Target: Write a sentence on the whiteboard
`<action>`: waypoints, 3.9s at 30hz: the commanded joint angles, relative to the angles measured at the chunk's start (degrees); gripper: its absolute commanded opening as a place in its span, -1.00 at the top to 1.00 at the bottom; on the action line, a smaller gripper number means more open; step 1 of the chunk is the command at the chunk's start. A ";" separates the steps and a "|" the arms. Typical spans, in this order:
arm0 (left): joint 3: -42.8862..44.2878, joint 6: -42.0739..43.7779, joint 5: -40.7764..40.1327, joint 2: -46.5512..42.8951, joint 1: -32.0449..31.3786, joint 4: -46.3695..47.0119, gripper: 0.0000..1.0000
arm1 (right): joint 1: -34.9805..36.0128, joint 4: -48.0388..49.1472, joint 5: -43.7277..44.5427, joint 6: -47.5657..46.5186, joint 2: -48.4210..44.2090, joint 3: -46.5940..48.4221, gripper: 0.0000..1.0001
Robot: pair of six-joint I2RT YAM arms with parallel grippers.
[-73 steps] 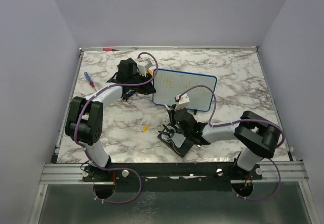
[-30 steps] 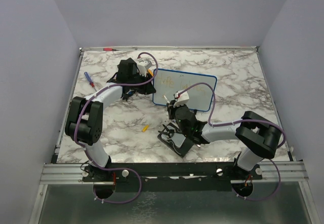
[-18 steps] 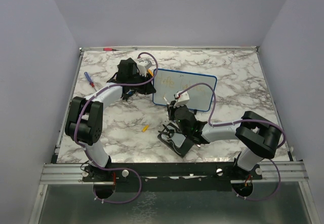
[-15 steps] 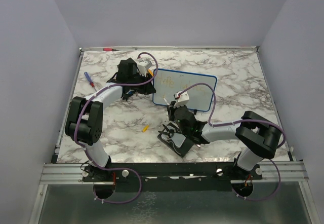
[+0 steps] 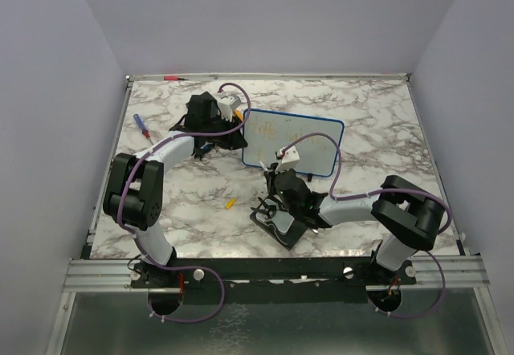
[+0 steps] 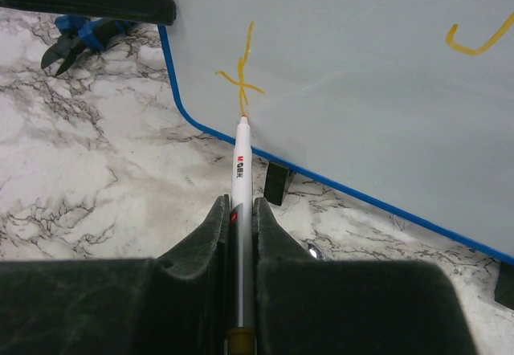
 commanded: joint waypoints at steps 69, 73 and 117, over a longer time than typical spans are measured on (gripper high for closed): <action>1.05 0.33 -0.82 -0.25 -0.31 1.09 0.50 | -1.44 2.49 7.39 -6.58 -5.47 -1.48 0.99; 1.05 0.33 -0.80 -0.32 -0.32 1.04 0.50 | -1.39 0.31 7.02 -4.18 -5.76 -2.23 1.00; 0.97 0.33 -0.88 -0.65 -0.33 1.10 0.50 | -0.47 -1.61 7.66 -2.66 -5.89 -0.79 0.99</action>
